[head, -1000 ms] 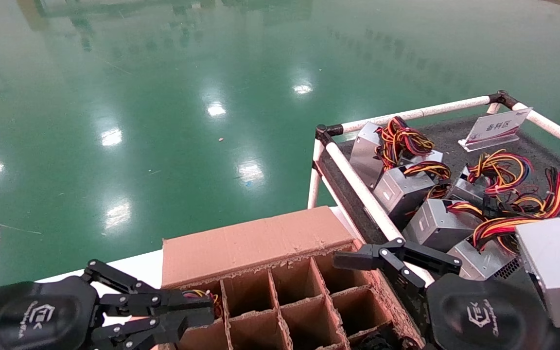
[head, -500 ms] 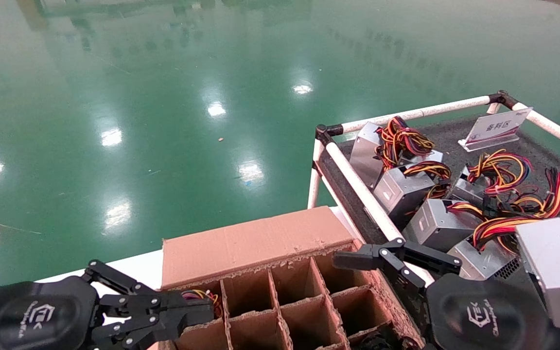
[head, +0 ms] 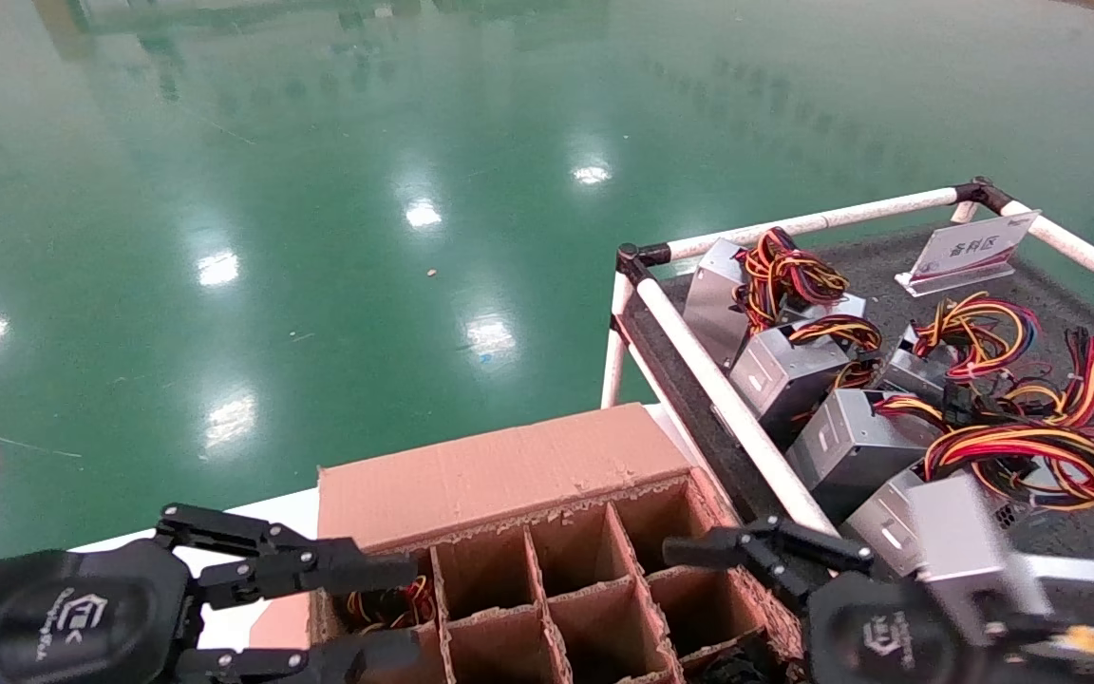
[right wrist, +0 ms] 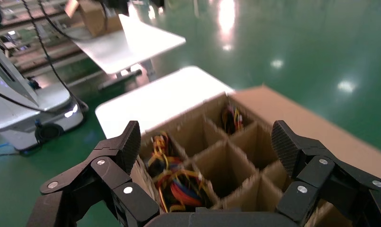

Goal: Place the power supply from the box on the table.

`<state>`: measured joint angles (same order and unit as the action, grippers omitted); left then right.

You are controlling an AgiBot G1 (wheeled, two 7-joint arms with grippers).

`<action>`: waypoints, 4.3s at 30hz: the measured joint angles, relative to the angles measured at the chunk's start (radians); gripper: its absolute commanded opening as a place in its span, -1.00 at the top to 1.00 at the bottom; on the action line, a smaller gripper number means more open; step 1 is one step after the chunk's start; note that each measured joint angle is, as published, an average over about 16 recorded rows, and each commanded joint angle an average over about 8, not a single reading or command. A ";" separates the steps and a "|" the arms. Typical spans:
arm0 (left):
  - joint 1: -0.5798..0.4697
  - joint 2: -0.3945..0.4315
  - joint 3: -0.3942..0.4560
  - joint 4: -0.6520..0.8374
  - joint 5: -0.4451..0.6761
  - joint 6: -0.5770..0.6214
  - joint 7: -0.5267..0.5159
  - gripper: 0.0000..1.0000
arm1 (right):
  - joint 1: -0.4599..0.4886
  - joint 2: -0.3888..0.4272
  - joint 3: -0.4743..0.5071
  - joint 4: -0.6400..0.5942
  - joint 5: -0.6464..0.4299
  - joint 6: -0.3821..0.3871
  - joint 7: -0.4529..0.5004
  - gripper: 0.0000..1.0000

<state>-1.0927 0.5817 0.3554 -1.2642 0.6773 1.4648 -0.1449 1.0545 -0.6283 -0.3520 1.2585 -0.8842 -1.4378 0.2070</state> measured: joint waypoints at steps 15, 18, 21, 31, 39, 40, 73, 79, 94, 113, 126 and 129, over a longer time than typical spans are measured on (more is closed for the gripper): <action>0.000 0.000 0.000 0.000 0.000 0.000 0.000 -1.00 | 0.063 -0.196 -0.148 -0.021 -0.235 0.074 0.031 -1.00; 0.000 0.000 0.000 0.000 0.000 0.000 0.000 -1.00 | 0.085 -0.251 -0.175 -0.038 -0.280 0.102 0.044 -1.00; 0.000 0.000 0.000 0.000 0.000 0.000 0.000 -1.00 | 0.107 -0.308 -0.200 -0.062 -0.322 0.136 0.060 -1.00; 0.000 0.000 0.000 0.000 0.000 0.000 0.000 -1.00 | 0.183 -0.476 -0.261 -0.186 -0.439 0.242 0.093 -0.99; 0.000 0.000 0.000 0.000 0.000 0.000 0.000 -1.00 | 0.234 -0.562 -0.282 -0.310 -0.475 0.269 0.068 -0.36; 0.000 0.000 0.000 0.000 0.000 0.000 0.000 -1.00 | 0.239 -0.569 -0.284 -0.325 -0.477 0.269 0.062 -0.21; 0.000 0.000 0.001 0.000 -0.001 0.000 0.000 -1.00 | 0.327 -0.711 -0.325 -0.606 -0.482 0.295 -0.065 0.03; 0.000 0.000 0.001 0.000 -0.001 0.000 0.000 -1.00 | 0.332 -0.715 -0.337 -0.635 -0.460 0.304 -0.076 0.02; 0.000 0.000 0.001 0.000 -0.001 0.000 0.001 -1.00 | 0.334 -0.716 -0.375 -0.704 -0.400 0.299 -0.108 0.53; 0.000 0.000 0.001 0.000 -0.001 0.000 0.001 -1.00 | 0.365 -0.697 -0.369 -0.741 -0.277 0.256 -0.063 1.00; 0.000 0.000 0.001 0.000 -0.001 0.000 0.001 -1.00 | 0.413 -0.629 -0.288 -0.692 -0.136 0.208 0.079 1.00; 0.000 -0.001 0.001 0.000 -0.001 -0.001 0.001 -1.00 | 0.431 -0.598 -0.262 -0.656 -0.098 0.203 0.128 1.00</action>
<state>-1.0930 0.5812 0.3568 -1.2641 0.6764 1.4643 -0.1443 1.4855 -1.2262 -0.6138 0.6021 -0.9822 -1.2344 0.3352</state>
